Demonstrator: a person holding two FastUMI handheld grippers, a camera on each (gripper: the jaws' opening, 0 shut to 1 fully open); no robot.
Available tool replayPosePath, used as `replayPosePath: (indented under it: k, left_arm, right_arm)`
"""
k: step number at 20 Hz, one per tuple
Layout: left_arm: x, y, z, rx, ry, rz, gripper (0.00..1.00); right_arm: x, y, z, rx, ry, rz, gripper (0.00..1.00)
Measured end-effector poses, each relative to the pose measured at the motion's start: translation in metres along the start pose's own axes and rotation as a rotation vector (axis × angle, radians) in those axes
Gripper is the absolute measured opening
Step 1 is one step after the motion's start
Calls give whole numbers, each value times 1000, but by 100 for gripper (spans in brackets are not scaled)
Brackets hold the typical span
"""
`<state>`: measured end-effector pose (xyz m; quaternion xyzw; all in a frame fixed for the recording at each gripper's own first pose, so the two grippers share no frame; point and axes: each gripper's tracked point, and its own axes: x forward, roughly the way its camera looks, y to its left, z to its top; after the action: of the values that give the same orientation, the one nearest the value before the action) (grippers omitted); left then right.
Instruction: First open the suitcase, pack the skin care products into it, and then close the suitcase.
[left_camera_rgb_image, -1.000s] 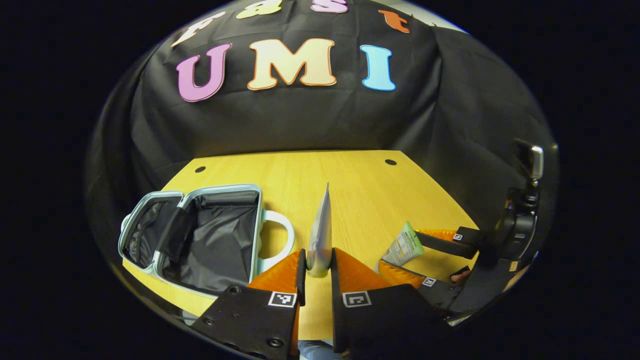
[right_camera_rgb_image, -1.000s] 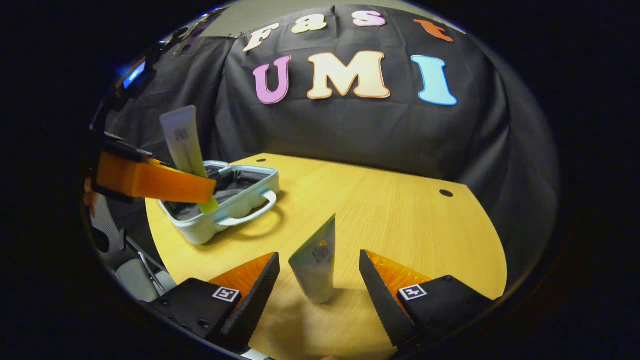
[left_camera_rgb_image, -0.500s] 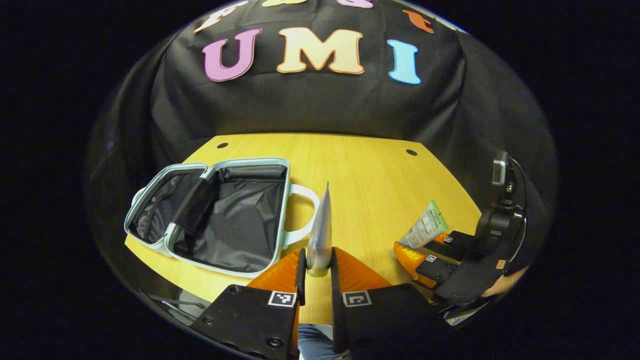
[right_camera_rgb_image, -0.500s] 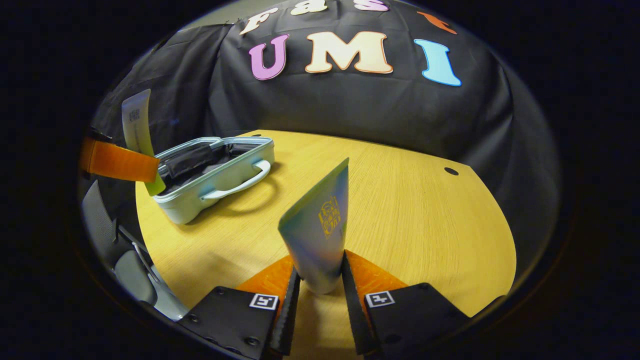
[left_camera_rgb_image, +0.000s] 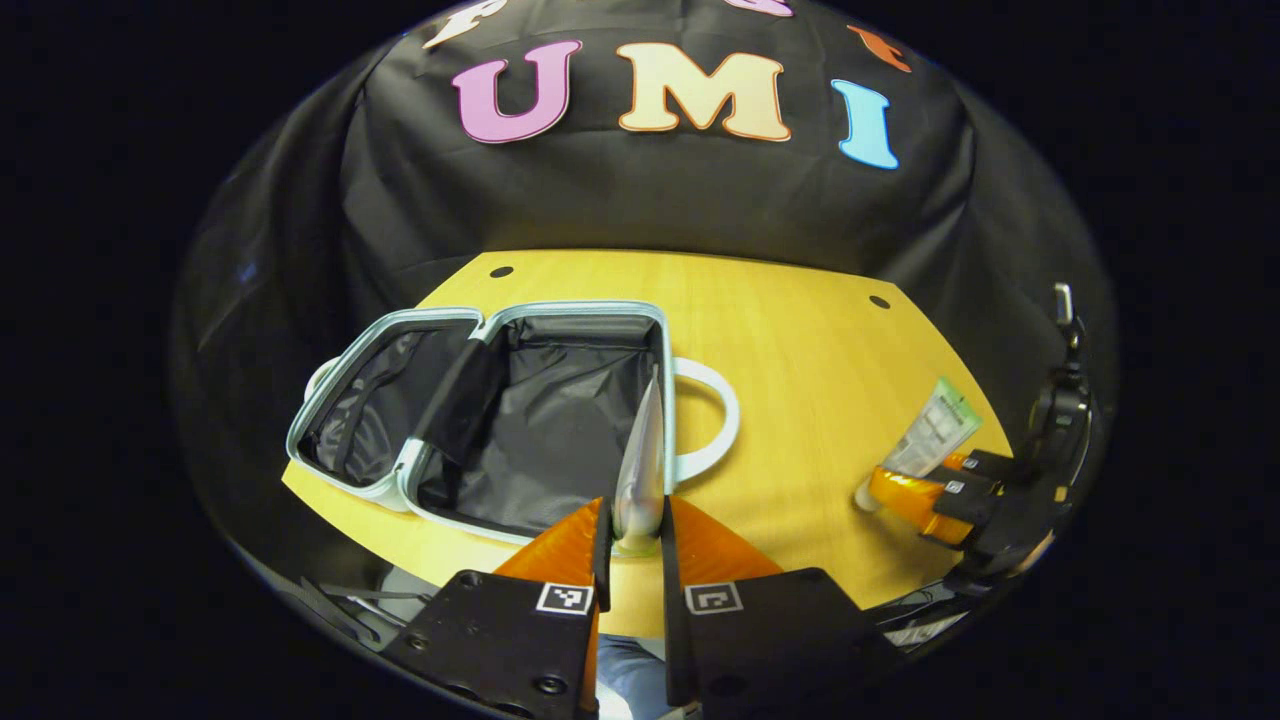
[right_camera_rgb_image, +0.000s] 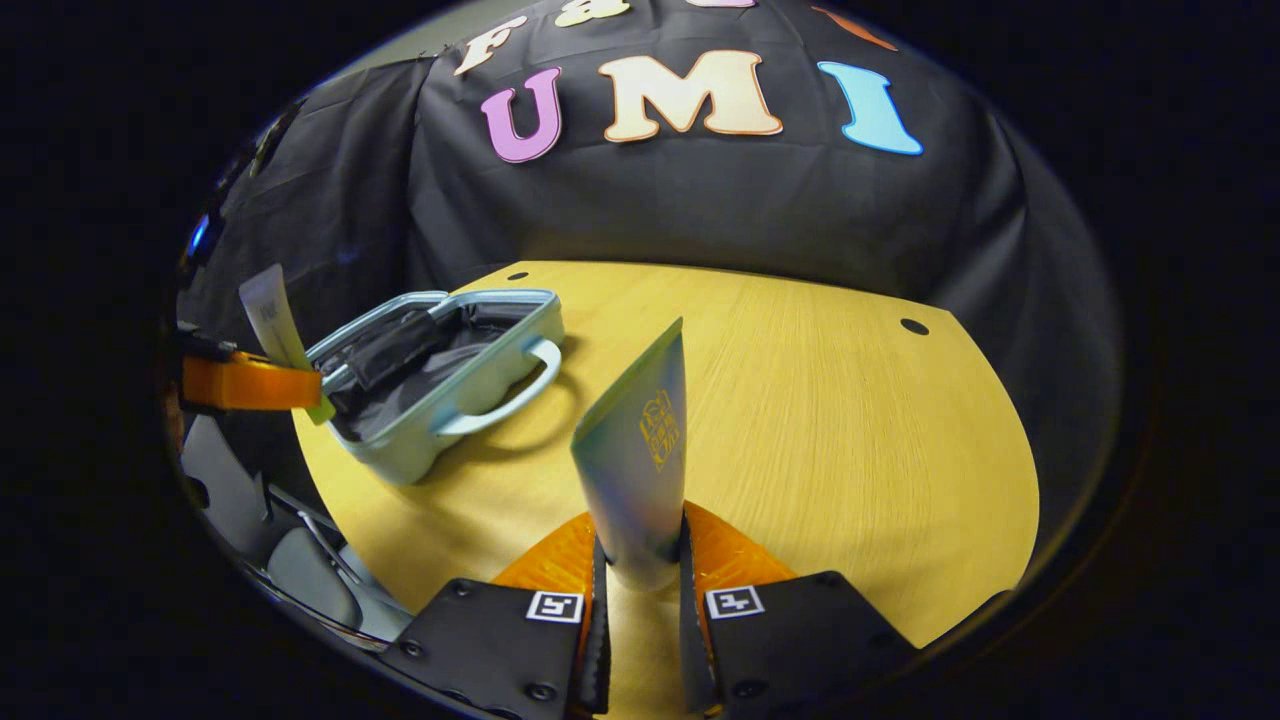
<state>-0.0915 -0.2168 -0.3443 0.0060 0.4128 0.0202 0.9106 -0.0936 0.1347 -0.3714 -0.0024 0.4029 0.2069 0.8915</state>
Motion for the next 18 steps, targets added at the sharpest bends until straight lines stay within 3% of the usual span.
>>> replayPosePath:
  k: [3,10,15,18]
  left_arm:
    - [13,38,-3,52,69,35,19]
    - [59,80,-14,98,202,4,19]
    - [94,97,-39,21,339,5,19]
    - [101,106,-39,37,350,26,19]
  right_arm:
    - [-7,27,27,22,-21,14,30]
    - [-1,100,69,50,-14,55,30]
    - [5,131,75,24,26,72,30]
    - [10,146,83,29,36,87,30]
